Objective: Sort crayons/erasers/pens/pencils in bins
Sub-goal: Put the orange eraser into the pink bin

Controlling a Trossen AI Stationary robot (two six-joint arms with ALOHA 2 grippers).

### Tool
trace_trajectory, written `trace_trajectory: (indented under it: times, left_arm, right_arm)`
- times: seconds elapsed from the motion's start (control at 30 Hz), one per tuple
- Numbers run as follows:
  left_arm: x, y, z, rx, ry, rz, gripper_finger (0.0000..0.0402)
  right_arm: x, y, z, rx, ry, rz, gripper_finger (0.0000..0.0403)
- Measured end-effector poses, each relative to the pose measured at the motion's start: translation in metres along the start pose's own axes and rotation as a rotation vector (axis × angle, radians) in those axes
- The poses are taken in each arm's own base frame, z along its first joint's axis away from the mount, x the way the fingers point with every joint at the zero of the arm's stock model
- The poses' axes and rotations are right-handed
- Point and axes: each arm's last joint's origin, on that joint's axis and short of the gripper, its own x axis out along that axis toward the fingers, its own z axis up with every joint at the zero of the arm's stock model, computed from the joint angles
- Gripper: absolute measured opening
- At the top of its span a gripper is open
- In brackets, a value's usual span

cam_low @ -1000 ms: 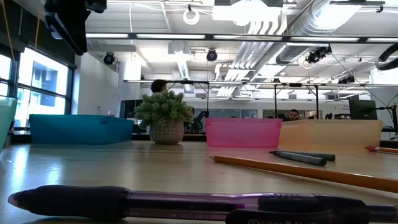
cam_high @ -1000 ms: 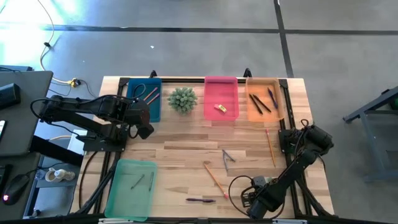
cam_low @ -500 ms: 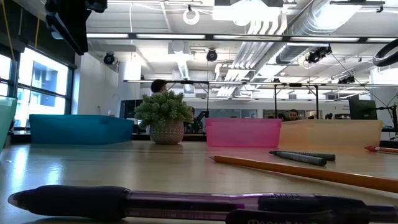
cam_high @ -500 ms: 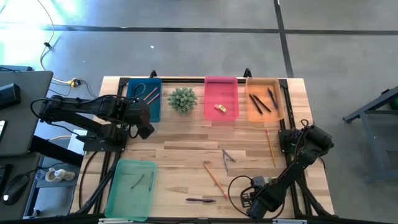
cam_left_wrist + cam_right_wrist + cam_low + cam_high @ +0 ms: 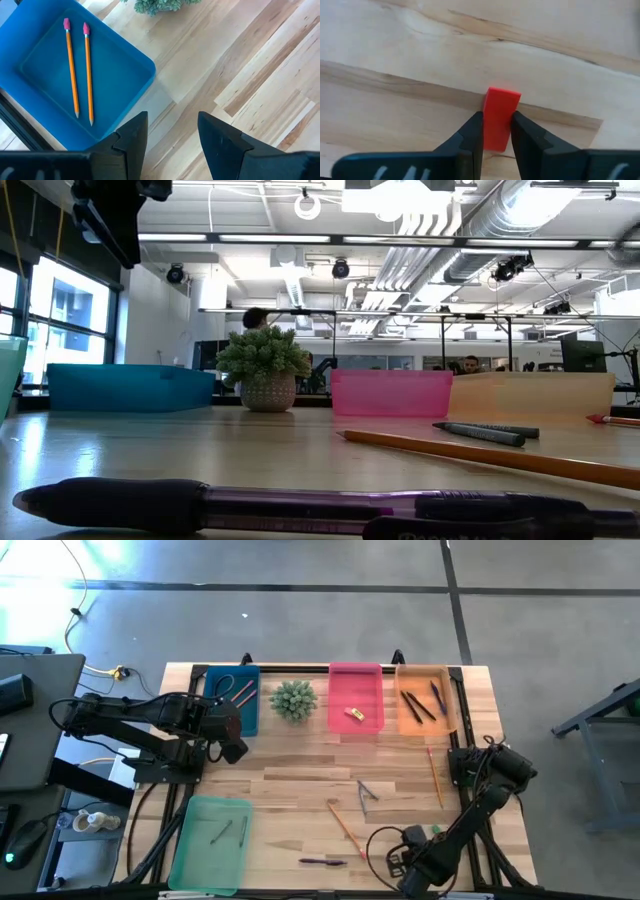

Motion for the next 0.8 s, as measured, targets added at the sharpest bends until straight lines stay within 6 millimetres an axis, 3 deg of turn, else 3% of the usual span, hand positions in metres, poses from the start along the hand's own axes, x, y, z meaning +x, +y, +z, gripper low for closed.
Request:
trace_trajectory:
  times: [0.33,0.8]
  left_arm:
    - [0.000,0.000,0.000,0.001,0.004,-0.005,0.0163]
    - [0.000,0.000,0.000,0.004,0.010,-0.011,0.0163]
  right_arm:
    - [-0.023,0.027,0.010,-0.020,-0.117,0.162,0.0071]
    - [-0.046,0.070,0.069,-0.095,-0.237,0.199,0.0071]
